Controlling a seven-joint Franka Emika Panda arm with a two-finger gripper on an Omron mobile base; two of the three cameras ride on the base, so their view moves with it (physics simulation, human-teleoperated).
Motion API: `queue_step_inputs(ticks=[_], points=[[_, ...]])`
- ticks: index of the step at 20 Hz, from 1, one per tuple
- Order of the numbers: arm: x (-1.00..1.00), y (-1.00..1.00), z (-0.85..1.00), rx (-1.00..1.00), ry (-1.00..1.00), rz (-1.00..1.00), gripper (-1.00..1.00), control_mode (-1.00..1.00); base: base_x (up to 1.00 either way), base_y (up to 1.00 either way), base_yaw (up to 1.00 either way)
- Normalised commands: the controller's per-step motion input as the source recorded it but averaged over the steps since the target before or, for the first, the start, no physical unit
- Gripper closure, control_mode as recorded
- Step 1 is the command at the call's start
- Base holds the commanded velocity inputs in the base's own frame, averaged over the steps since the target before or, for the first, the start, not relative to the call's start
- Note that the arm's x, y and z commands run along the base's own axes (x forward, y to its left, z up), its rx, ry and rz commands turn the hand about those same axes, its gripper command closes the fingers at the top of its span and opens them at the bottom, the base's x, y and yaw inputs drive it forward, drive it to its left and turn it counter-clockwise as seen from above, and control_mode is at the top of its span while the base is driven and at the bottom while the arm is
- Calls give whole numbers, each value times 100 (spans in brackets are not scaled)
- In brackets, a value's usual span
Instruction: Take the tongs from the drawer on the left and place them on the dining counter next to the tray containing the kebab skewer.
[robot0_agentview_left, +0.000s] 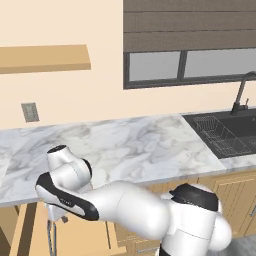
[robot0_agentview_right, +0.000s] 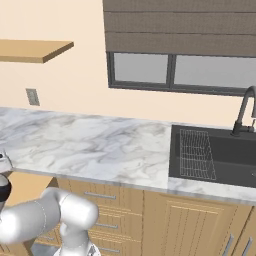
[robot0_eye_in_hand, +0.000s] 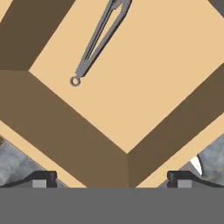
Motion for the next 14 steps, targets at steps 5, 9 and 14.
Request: queue_step_inputs(ticks=[5, 9, 14], points=[[59, -49, 17, -1, -3, 0, -100, -100, 0, 0, 0], [49, -55, 6, -1, -6, 0, -100, -100, 0, 0, 0], [49, -56, 0, 0, -2, -1, -100, -100, 0, 0, 0]])
